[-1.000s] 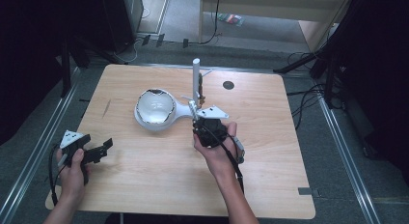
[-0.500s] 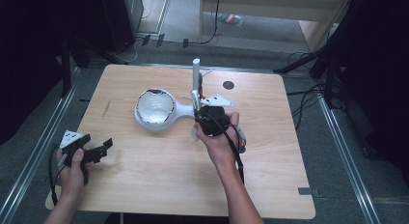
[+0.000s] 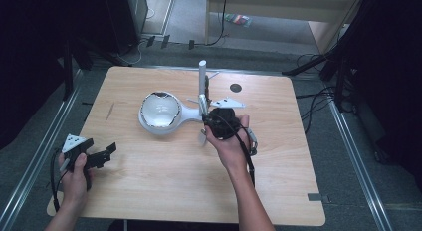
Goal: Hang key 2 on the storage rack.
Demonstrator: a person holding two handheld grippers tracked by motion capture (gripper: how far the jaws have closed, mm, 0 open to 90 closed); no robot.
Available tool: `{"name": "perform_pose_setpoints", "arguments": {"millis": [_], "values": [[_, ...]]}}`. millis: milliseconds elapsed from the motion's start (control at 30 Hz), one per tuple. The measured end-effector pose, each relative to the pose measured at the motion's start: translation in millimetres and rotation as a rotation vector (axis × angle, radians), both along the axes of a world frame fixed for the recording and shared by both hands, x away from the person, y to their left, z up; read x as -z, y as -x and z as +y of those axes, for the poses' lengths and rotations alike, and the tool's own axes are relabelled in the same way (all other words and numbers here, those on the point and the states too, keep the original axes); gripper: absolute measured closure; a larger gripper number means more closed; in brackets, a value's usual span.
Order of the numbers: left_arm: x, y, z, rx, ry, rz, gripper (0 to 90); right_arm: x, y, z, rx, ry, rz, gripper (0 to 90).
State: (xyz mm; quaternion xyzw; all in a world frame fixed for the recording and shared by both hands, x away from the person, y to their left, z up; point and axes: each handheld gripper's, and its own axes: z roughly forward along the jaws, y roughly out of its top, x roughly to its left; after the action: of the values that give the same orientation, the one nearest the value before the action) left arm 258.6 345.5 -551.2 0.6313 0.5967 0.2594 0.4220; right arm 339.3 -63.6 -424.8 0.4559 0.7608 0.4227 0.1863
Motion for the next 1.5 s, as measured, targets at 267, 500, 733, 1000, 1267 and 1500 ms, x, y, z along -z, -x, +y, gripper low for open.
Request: {"name": "perform_pose_setpoints", "arguments": {"millis": [267,500,733,1000,1267,1500], "values": [[-0.1,0.1,0.1,0.000,0.003,0.003,8.0,7.4,-12.5,0.7,-0.007,-0.035,0.038,77.2],[0.0,0.0,-0.2,-0.001,0.006,0.001,8.0,11.6,-24.2,-9.6,-0.007,-0.123,0.099,77.1],[0.0,-0.1,0.5,-0.002,0.009,-0.001,8.0,10.7,-26.2,-10.8,0.011,-0.153,0.096,77.0],[0.0,-0.3,0.4,-0.003,0.008,0.000,8.0,6.9,-27.1,-16.0,0.035,-0.162,0.079,75.4],[-0.1,-0.4,0.2,-0.002,0.006,0.001,8.0,1.6,-31.7,-26.8,0.132,-0.146,0.064,88.6],[0.0,-0.4,0.1,-0.002,0.005,0.000,8.0,0.6,-29.0,-24.5,0.129,-0.109,0.035,87.5]]}}
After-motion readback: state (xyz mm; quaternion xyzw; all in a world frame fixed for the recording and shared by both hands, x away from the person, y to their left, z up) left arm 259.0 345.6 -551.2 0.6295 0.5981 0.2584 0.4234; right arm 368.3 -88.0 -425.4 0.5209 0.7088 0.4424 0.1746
